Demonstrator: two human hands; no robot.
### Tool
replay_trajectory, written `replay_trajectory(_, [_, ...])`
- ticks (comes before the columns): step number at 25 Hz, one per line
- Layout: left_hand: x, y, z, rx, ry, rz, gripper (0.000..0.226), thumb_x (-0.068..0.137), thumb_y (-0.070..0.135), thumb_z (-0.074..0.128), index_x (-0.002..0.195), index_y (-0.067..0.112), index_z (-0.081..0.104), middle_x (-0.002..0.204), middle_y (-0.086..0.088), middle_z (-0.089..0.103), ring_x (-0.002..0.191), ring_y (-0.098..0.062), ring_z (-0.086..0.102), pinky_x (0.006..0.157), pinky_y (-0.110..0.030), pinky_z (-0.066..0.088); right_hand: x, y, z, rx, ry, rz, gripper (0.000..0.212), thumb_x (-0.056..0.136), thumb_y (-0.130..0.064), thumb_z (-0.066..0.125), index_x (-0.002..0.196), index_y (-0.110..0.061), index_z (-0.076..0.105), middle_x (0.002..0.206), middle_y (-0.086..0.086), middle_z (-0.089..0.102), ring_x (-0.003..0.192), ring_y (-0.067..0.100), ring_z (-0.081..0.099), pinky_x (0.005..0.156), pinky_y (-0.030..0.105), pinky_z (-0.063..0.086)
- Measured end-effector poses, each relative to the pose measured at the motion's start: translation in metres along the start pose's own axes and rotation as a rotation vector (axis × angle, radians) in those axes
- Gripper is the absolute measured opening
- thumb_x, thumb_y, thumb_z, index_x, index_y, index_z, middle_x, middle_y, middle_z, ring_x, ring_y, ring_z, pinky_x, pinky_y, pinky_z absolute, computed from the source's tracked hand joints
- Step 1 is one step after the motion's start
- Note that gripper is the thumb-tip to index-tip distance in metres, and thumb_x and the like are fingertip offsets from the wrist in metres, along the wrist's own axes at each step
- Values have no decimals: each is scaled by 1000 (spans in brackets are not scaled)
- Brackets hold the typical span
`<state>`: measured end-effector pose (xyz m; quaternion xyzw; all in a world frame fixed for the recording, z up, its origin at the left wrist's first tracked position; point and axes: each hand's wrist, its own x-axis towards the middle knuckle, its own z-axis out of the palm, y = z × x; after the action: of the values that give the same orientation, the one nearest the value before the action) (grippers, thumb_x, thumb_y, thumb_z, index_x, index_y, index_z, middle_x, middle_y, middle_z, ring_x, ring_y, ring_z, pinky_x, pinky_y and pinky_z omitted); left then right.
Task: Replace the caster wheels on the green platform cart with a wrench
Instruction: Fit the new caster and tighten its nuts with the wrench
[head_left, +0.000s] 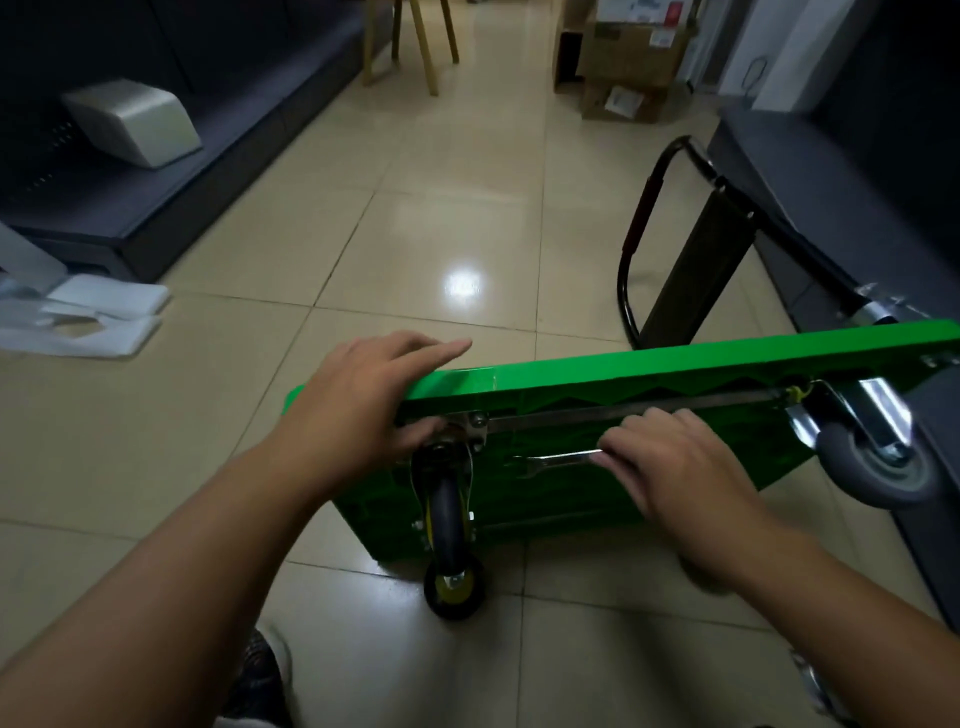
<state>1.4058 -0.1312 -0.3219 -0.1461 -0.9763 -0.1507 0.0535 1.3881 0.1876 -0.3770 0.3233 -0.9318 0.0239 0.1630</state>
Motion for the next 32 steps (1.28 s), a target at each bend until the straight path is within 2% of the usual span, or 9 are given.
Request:
replay_trajectory(4, [8,4,7,-37,-115,23,81,86,40,74,154,47,31,134,12,57,115,-15,56,94,-41,50,15,-8,14,-40,32,-32,27,101,-32,54,79,-19,64,72,0,56,68,24,49,65,36,32])
replay_trajectory(16, [3,3,13,-22,-68,18,81,88,31,73,156,44,30,133,7,57,116,-19,55,96,-47,48,28,-34,20,-104,81,6,22,100,-28,60,85,-13,67,76,6,62,70,26,52,67,38,37])
replay_trajectory(21, [0,0,18,-25,-54,41,80,88,31,71,156,41,30,137,6,57,117,-21,54,97,-48,47,22,-37,46,-99,38,102,19,93,-26,69,79,-14,67,69,7,65,63,29,59,61,35,40])
replay_trajectory(24, [-2,-1,20,-6,-27,51,79,89,32,69,156,40,30,137,6,56,117,-21,53,97,-47,46,9,-43,78,76,29,231,22,91,-23,72,73,-14,65,62,5,61,52,26,57,53,27,34])
replay_trajectory(26, [-2,-2,21,10,-16,49,79,89,32,68,156,41,29,137,6,56,116,-21,53,96,-47,45,5,-65,110,286,36,380,16,94,-19,68,79,-15,67,66,5,64,57,28,61,61,27,37])
replay_trajectory(28, [-2,-1,22,24,-18,49,78,88,34,66,157,41,29,136,5,56,114,-21,53,95,-46,46,5,-98,141,445,62,516,10,98,-14,61,92,-16,69,75,3,68,69,26,67,93,45,46])
replay_trajectory(29, [-3,0,22,28,-22,53,77,88,36,64,157,41,29,136,5,56,114,-21,53,94,-46,46,5,-113,153,468,102,570,11,98,-11,58,96,-15,69,78,1,68,74,24,67,107,56,38])
replay_trajectory(30, [-3,0,22,29,-26,57,77,87,37,62,157,40,29,136,5,56,113,-21,53,93,-46,47,5,-124,160,475,141,599,13,98,-7,56,98,-14,68,81,1,68,78,23,68,112,63,32])
replay_trajectory(32, [-3,0,21,26,-25,72,77,88,36,63,157,40,29,135,5,57,113,-21,54,92,-47,48,-4,-132,166,493,179,622,16,98,-7,51,100,-11,67,87,3,67,83,24,68,110,66,34])
